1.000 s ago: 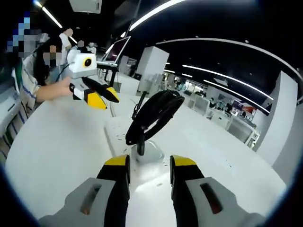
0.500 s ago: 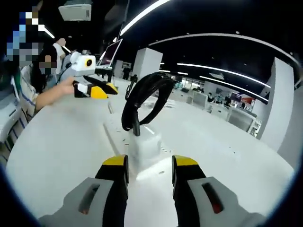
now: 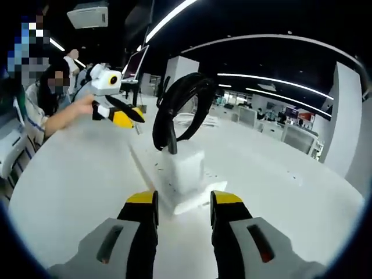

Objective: Straighten the power strip on the desk, plug the charger into it

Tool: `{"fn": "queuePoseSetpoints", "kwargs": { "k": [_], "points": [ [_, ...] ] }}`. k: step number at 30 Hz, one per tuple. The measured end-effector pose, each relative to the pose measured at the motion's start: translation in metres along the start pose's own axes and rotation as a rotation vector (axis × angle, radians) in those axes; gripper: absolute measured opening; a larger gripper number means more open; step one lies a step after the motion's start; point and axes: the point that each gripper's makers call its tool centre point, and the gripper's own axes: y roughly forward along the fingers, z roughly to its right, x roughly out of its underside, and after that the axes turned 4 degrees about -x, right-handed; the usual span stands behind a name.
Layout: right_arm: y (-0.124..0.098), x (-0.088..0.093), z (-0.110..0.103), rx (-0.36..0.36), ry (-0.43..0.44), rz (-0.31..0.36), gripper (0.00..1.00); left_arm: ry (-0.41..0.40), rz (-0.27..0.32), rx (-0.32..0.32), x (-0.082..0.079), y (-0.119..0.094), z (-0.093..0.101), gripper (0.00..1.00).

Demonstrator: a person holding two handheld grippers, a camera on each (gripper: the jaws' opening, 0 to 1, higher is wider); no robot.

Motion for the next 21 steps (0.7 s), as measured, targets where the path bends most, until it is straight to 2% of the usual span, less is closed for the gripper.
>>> {"fn": "queuePoseSetpoints", "kwargs": {
  "k": [14, 21],
  "points": [
    [0.002, 0.007, -0.002, 0.003, 0.011, -0.023, 0.33, 0.037, -0.070, 0.008, 0.014, 0.004, 0.002, 0.26],
    [0.004, 0.004, -0.008, -0.013, 0.025, -0.011, 0.33, 0.047, -0.096, 0.015, 0.020, 0.006, 0.005, 0.25]
  ]
}}
